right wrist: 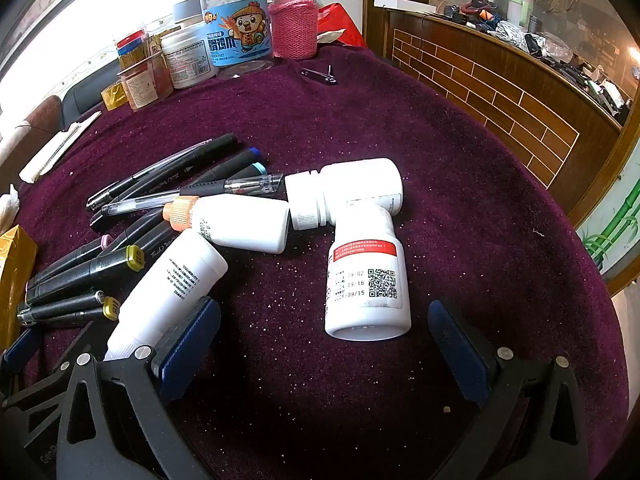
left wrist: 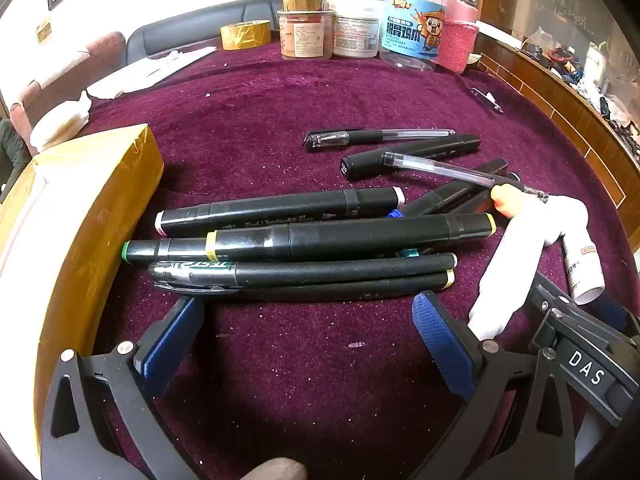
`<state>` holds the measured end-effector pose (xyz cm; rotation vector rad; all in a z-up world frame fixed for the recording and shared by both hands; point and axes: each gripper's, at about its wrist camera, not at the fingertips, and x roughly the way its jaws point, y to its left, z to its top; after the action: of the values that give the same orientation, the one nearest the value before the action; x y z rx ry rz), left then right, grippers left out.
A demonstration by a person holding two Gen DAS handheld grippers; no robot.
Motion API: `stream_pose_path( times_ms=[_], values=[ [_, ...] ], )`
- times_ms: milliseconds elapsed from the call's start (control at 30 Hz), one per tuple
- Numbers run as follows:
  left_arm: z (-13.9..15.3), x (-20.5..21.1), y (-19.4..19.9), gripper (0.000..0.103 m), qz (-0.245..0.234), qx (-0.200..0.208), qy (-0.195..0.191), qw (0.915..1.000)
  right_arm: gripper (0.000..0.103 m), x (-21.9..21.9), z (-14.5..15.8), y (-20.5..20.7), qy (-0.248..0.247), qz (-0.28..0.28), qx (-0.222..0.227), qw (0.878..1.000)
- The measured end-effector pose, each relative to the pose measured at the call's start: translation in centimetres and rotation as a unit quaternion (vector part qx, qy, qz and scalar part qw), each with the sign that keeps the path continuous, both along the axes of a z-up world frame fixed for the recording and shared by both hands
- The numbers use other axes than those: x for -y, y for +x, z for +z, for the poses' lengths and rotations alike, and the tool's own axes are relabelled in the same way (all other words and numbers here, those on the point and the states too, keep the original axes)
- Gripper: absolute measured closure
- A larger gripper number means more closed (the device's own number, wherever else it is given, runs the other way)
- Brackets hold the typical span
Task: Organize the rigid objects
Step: 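Reach the left tool to the thin black pen and close on it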
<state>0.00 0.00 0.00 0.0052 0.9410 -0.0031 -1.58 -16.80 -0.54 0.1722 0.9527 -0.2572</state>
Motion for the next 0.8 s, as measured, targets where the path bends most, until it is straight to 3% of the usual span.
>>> stream_pose_path(
  times_ms=[300, 433, 533, 633, 800],
  values=[
    [0.0, 0.0, 0.0, 0.0, 0.001, -0.002, 0.0, 1.0, 0.001, 0.2, 0.1, 0.5, 0.0, 0.0, 0.0, 1.0],
    [0.1, -0.2, 0.1, 0.0, -0.033, -0.042, 0.002, 0.9986, 0.001, 0.3, 0.1, 0.8, 0.0, 0.0, -0.001, 1.0],
    [0.1, -0.5, -1.5, 0.0, -0.055, -0.065, 0.003, 0.9964, 0.001, 0.3, 0.2, 0.9, 0.0, 0.0, -0.001, 1.0],
    [0.1, -0.6, -3.5, 0.0, -0.059, -0.051, 0.004, 0.9969, 0.001, 0.4, 0.2, 1.1, 0.001, 0.001, 0.0, 1.0],
    [0.1, -0.6, -4.5, 0.0, -0.047, -0.046, 0.006, 0.9978, 0.001, 1.5, 0.5, 0.6, 0.035, 0.063, -0.017, 0.997]
  ],
)
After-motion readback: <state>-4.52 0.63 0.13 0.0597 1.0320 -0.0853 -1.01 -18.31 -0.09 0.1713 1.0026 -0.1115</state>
